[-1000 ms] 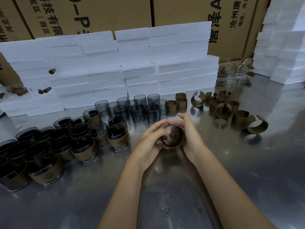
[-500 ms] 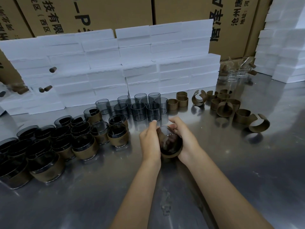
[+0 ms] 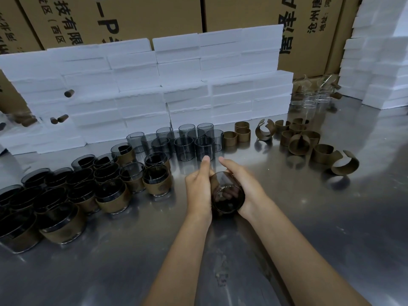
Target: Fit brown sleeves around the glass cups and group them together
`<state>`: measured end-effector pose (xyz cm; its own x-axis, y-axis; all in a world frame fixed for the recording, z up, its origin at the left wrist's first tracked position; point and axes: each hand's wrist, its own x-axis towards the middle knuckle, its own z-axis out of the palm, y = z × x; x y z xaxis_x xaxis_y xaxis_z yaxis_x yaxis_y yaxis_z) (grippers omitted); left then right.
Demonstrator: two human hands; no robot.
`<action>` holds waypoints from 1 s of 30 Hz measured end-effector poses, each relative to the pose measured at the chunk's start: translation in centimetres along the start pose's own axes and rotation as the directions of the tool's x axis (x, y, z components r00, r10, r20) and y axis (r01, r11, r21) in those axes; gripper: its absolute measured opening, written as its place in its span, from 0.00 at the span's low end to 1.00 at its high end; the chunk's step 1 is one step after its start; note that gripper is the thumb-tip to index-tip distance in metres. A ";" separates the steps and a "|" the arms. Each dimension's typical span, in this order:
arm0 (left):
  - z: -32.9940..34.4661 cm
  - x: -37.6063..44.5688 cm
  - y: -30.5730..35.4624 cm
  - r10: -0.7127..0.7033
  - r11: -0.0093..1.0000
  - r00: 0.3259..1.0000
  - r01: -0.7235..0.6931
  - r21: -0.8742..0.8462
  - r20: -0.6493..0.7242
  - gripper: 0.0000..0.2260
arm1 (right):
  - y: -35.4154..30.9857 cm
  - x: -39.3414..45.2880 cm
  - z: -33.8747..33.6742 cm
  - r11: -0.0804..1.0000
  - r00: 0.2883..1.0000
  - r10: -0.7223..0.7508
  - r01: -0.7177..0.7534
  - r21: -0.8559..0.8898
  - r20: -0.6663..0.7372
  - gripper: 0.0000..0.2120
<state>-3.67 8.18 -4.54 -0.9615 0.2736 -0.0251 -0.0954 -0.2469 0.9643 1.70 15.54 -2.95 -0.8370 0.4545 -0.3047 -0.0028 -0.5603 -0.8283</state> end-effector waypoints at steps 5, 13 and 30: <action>0.0 0.4 -0.3 0.022 1.000 1.000 -0.023 0.021 0.021 0.28 | 0.0 0.1 -0.2 1.000 1.000 0.013 -0.013 -0.023 -0.011 0.15; -0.2 -0.1 0.2 -0.122 0.988 0.918 0.076 0.133 0.377 0.23 | -1.2 1.1 -1.1 0.857 0.772 -0.515 0.473 -0.204 -0.372 0.24; -1.1 0.2 2.0 -0.157 0.633 0.873 0.448 -0.631 0.462 0.23 | -0.5 0.4 -0.8 0.935 0.933 -0.291 0.324 -0.145 0.210 0.17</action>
<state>-4.31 6.66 -2.90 -0.7056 0.7067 -0.0516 -0.6535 -0.6208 0.4331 1.80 16.59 -3.04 -0.8956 0.4414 0.0553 -0.1945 -0.2766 -0.9411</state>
